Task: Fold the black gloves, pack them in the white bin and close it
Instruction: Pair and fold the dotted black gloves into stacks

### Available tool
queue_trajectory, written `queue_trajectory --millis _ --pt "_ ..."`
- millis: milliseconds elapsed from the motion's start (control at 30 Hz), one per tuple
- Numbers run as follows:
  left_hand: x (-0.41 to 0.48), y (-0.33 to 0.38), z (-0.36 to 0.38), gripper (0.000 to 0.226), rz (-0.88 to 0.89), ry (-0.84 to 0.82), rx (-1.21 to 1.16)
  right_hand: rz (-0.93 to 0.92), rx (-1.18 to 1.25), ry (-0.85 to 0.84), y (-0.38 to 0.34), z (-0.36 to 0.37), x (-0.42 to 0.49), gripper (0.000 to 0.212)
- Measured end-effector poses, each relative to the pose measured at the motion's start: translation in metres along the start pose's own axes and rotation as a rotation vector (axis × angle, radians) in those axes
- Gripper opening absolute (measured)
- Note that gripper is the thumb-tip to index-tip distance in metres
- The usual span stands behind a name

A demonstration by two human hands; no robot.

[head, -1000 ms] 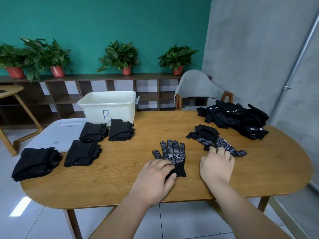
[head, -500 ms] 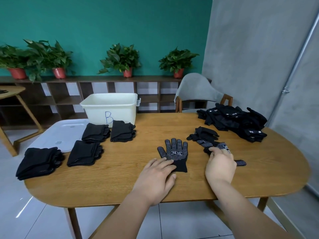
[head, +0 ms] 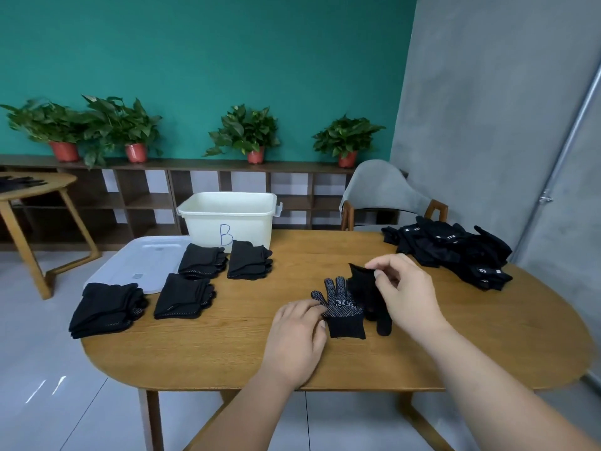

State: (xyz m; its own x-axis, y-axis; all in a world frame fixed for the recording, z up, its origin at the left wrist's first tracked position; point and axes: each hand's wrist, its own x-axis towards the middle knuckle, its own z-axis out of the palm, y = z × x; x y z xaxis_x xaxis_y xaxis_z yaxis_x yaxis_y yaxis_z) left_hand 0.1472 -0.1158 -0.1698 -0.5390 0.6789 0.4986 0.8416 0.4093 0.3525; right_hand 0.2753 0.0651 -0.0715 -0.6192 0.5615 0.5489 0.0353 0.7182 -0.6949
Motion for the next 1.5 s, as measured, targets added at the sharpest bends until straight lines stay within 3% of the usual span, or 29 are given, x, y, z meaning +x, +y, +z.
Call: queue_trajectory --millis 233,333,533,600,733,833,967,1067,1167,1333,1500 --pt "-0.011 -0.040 -0.030 0.045 -0.301 -0.032 0.177 0.043 0.137 -0.249 -0.065 -0.013 0.039 0.024" --pt "-0.019 -0.055 -0.032 0.041 -0.415 0.039 0.060 0.079 0.152 -0.355 -0.072 0.007 0.048 0.022" --pt "-0.022 -0.058 -0.035 0.037 -0.452 0.214 -0.175 -0.097 0.270 -0.065 -0.086 0.044 0.050 0.027" --pt "-0.023 -0.058 -0.037 0.038 -0.465 0.270 -0.219 -0.174 0.246 -0.067 -0.086 0.054 0.040 0.028" --pt "-0.022 -0.059 -0.038 0.042 -0.456 0.331 -0.229 -0.236 -0.053 -0.402 -0.046 0.088 0.000 0.026" --pt "-0.022 -0.060 -0.033 0.046 -0.374 0.240 -0.181 -0.260 -0.225 -0.614 -0.008 0.107 -0.034 0.027" --pt "-0.022 -0.055 -0.029 0.054 -0.182 -0.016 0.000 -0.220 -0.231 -0.400 0.016 0.107 -0.049 0.030" --pt "-0.022 -0.050 -0.029 0.052 -0.145 -0.159 0.132 -0.113 -0.417 -0.307 0.033 0.100 -0.049 0.035" --pt "-0.022 -0.046 -0.029 0.048 -0.125 -0.117 0.211 -0.041 -0.552 -0.338 0.043 0.097 -0.052 0.039" --pt "-0.025 -0.044 -0.025 0.043 -0.099 -0.023 0.188 -0.151 -0.618 -0.242 0.041 0.102 -0.058 0.036" --pt "-0.015 -0.048 -0.021 0.071 -0.111 -0.403 0.224 0.013 -0.677 -0.578 0.041 0.102 -0.053 0.065"
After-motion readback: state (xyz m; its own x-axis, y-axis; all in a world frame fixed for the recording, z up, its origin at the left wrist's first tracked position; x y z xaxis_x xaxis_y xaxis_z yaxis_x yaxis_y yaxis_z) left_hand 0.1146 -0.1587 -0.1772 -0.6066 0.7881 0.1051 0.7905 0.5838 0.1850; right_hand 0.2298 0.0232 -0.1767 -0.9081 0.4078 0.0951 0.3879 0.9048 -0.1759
